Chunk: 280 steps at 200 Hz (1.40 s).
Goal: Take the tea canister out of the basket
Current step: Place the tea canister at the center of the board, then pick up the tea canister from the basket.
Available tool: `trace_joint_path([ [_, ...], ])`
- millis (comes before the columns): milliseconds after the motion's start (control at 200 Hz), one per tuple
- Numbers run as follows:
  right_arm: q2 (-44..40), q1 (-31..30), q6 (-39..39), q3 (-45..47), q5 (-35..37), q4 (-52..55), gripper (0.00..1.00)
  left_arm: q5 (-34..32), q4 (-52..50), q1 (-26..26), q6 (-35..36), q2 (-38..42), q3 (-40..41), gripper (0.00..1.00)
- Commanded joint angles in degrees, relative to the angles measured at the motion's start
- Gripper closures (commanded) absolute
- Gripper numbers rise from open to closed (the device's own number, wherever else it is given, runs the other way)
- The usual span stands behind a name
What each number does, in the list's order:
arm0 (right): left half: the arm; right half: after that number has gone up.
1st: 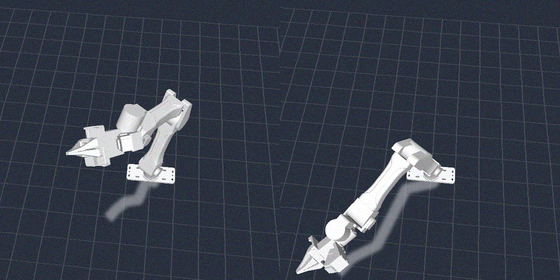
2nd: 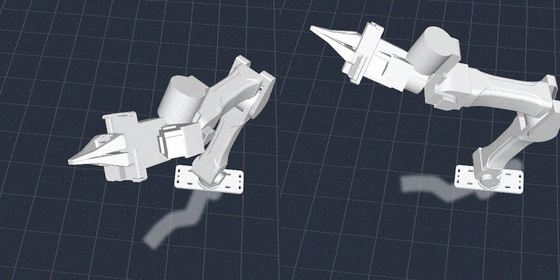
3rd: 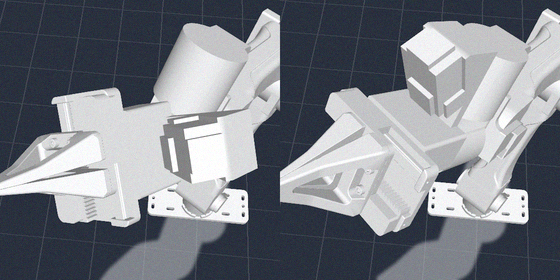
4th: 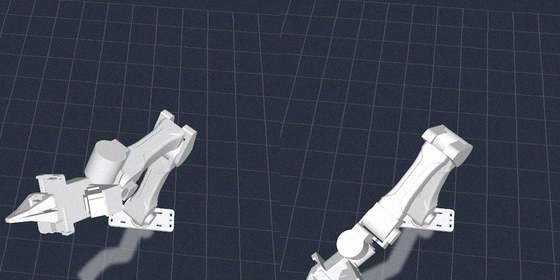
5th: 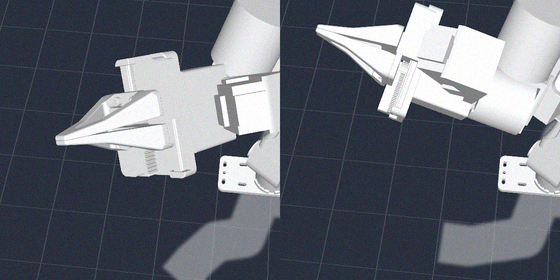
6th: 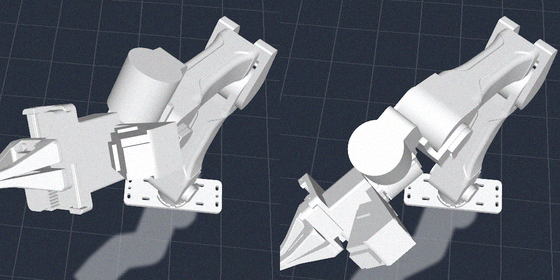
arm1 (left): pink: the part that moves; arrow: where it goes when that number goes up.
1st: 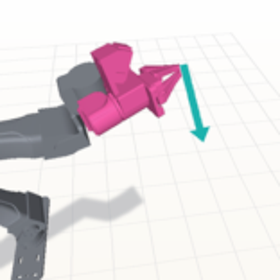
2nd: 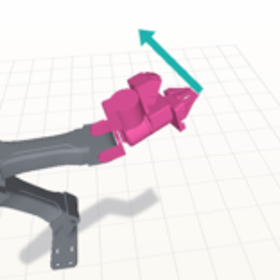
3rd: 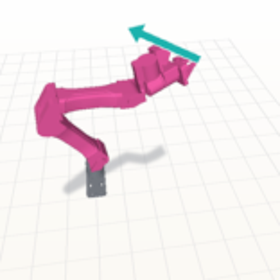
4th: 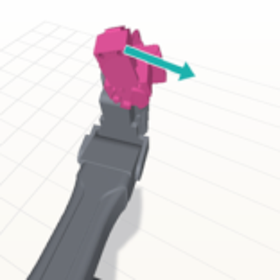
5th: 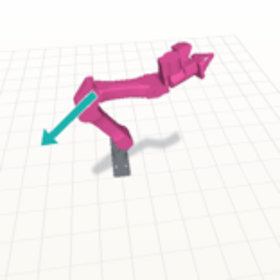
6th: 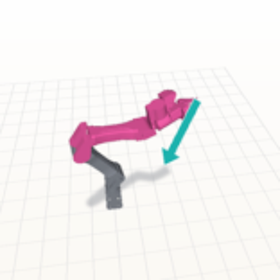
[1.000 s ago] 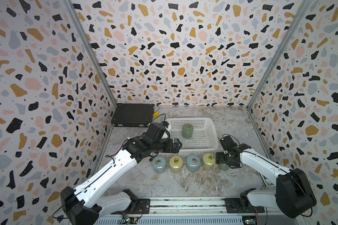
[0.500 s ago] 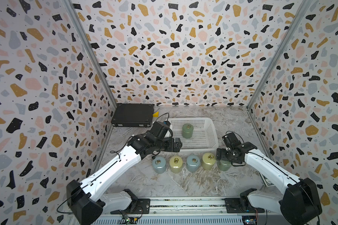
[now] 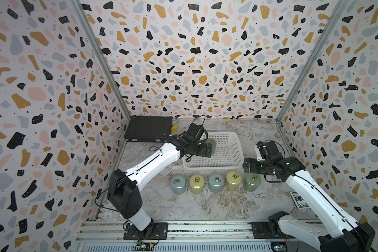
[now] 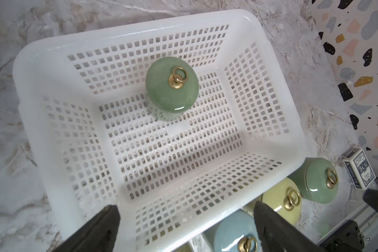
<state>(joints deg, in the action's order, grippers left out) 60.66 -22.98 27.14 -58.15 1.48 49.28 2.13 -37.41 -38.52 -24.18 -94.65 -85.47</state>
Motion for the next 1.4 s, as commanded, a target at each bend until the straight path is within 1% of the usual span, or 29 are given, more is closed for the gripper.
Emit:
trace_joint_path([
  [0,-1.2,0.1,-1.3,-2.5,-2.1,2.5,0.01,-1.0,2.3,1.0,2.3,-4.2,-5.2,0.01],
  [100,-1.5,0.1,-1.5,-3.4,-2.9,2.6,0.01,0.0,1.6,1.9,3.1,-9.8,-10.0,0.02],
  [260,-1.2,0.1,-1.7,-4.5,-3.2,2.5,0.01,-0.5,1.0,2.5,4.7,-17.3,-16.6,0.04],
  [606,0.6,0.1,-1.8,-7.4,-3.8,2.8,0.01,-1.1,-1.8,3.0,6.9,-30.3,-28.2,0.04],
  [806,1.3,0.1,-1.9,-8.2,-3.3,3.2,0.01,-1.3,-2.9,3.4,7.3,-34.8,-31.4,0.03],
  [1081,2.5,0.1,-1.5,-8.8,-4.0,3.1,0.01,-1.4,-3.7,3.4,8.7,-38.6,-32.6,0.04],
  [1226,2.9,0.1,-2.5,-8.5,-7.7,1.6,0.01,-1.8,-4.8,3.4,9.3,-40.7,-34.6,0.05],
  [1397,2.3,0.1,-3.1,-6.9,-14.1,-2.2,0.01,-1.9,-5.6,3.3,9.6,-42.2,-36.6,0.07],
])
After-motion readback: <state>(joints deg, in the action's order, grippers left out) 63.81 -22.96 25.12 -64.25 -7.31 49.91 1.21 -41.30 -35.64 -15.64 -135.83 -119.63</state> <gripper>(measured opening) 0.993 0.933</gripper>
